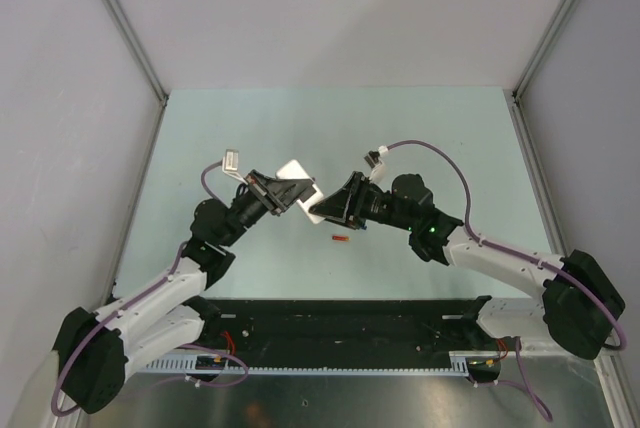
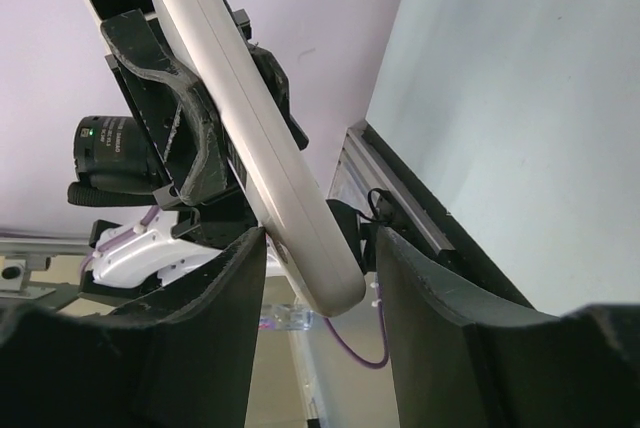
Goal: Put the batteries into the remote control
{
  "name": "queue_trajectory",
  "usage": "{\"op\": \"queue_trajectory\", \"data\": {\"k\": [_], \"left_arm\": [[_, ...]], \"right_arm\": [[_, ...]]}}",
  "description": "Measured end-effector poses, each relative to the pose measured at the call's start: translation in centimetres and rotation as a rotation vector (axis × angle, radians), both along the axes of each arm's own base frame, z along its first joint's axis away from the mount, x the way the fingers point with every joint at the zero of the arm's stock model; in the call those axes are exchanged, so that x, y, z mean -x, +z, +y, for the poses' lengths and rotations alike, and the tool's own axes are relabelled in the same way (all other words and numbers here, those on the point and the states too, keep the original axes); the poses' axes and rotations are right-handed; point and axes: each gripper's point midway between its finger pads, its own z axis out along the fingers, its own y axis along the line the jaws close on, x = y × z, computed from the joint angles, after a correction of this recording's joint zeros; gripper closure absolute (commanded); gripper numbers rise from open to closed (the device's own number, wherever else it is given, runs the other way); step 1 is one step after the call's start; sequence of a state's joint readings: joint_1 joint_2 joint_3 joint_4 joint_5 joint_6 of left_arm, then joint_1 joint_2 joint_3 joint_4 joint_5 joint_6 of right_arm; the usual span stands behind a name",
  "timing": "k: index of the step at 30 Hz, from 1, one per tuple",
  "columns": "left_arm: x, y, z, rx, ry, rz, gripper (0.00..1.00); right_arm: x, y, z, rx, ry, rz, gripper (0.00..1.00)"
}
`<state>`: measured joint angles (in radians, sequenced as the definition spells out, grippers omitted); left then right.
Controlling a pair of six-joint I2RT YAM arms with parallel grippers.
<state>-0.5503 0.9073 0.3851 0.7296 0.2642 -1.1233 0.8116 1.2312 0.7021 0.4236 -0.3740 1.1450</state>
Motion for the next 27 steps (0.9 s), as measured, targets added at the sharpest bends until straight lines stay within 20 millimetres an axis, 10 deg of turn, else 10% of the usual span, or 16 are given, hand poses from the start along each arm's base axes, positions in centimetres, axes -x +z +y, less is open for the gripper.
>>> {"op": "queue_trajectory", "data": {"k": [27], "left_arm": [[0.31, 0.43, 0.70, -0.006, 0.042, -0.012, 1.00]], "right_arm": [[0.40, 0.53, 0.30, -0.003, 0.018, -0.009, 0.70]]}}
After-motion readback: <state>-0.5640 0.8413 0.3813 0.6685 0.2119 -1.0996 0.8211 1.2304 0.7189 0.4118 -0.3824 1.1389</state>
